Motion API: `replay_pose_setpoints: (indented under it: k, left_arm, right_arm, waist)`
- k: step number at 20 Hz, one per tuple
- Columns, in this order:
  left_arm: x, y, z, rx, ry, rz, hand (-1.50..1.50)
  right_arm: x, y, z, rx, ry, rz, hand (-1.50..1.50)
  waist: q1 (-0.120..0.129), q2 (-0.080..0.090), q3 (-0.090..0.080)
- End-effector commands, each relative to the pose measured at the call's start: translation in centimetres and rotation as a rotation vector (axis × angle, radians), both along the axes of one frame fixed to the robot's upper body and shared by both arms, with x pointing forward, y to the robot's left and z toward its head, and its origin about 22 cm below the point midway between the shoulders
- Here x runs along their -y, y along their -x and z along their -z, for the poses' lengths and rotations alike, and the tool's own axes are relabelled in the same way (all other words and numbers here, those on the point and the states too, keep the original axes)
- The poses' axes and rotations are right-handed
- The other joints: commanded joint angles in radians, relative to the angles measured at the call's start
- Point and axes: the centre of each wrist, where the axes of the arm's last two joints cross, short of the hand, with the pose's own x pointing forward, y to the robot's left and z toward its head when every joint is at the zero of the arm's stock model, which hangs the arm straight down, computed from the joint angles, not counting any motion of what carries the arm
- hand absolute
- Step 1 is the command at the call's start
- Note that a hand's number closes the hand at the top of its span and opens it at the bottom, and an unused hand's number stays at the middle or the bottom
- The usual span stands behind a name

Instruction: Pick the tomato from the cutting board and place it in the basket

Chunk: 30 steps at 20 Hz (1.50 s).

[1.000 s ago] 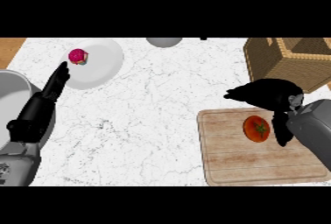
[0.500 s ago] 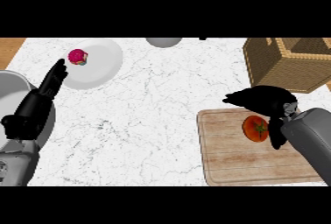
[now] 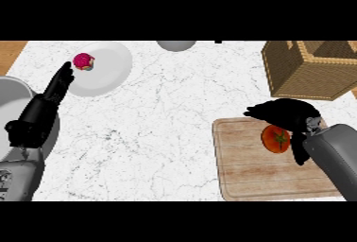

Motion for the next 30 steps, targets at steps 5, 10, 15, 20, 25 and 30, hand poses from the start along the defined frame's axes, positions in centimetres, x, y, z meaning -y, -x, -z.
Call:
replay_pose_setpoints:
  k: [5, 10, 15, 20, 25, 30]
  left_arm:
    - [-0.1, -1.0, -0.2, -0.011, 0.013, 0.003, 0.00]
    - [2.3, 0.8, 0.3, 0.001, -0.002, 0.002, 0.00]
    - [-0.5, 0.8, 0.5, 0.004, -0.002, 0.001, 0.00]
    - [0.9, -0.1, -0.5, -0.004, -0.001, -0.009, 0.00]
    - [-1.0, 0.3, 0.4, 0.003, 0.013, 0.021, 0.00]
    - [-0.5, 0.7, -0.4, 0.020, 0.011, -0.005, 0.00]
  right_arm:
    - [0.4, 0.2, 1.5, 0.005, -0.004, 0.010, -1.50]
    - [1.4, -0.9, 3.1, -0.014, -0.006, 0.042, 1.50]
    - [0.3, -1.5, 5.3, -0.016, -0.005, -0.006, 1.50]
    - [-0.4, -0.6, 4.7, 0.030, -0.029, -0.071, 1.50]
    - [-0.3, -1.7, 4.8, 0.142, -0.066, -0.079, 1.50]
    - [19.9, -0.5, -3.2, 0.386, -0.069, 0.361, 1.50]
  waist:
    - [-0.002, 0.000, 0.000]
    - [0.002, 0.000, 0.000]
    - [0.005, 0.001, 0.000]
    - [-0.001, 0.000, 0.000]
    - [0.002, 0.001, 0.000]
    - [-0.013, 0.028, 0.013]
